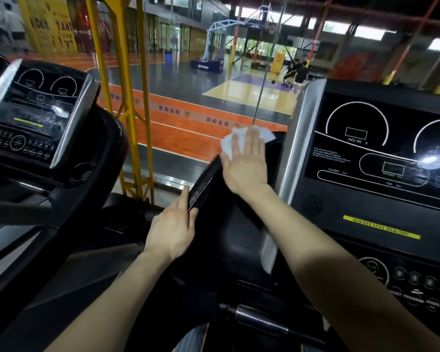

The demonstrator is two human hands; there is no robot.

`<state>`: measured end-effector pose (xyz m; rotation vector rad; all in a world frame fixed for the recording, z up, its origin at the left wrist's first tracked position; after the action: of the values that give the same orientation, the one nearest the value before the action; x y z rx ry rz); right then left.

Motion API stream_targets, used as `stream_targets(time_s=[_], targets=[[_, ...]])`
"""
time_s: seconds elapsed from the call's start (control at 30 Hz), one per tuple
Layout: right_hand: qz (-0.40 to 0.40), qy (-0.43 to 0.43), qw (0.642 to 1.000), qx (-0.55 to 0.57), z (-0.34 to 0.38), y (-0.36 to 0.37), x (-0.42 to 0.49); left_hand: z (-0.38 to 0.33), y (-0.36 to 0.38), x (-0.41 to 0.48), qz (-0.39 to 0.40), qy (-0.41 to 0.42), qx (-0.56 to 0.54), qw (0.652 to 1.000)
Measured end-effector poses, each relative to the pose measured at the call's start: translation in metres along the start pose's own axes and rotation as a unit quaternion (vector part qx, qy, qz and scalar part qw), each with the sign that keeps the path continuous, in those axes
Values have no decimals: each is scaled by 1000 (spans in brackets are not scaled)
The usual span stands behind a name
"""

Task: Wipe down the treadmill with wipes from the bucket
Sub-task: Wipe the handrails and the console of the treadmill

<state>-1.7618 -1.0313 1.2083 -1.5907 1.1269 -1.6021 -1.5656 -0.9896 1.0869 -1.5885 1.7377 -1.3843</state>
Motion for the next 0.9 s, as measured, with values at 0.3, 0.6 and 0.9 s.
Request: stream_targets(time_s=[0.3, 0.6, 0.9], targets=[[-19, -71, 997, 20, 10, 9, -22, 3, -1, 0, -6, -16, -19, 1000], [22, -179, 983, -29, 46, 32, -52, 2, -5, -4, -12, -4, -28, 1000], [4, -117, 992, 47, 51, 40, -70, -1, -9, -4, -17, -5, -44, 999]])
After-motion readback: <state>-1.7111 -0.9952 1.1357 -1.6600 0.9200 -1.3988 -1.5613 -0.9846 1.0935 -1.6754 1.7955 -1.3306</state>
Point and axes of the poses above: each hand's wrist, its own x-axis towards the middle knuckle, its own y-axis out of the palm, z = x × y, the point moved 3 cm from there along x, towards the middle knuckle, and after that the axes turned 1 degree about z, right-handed, at the moved point
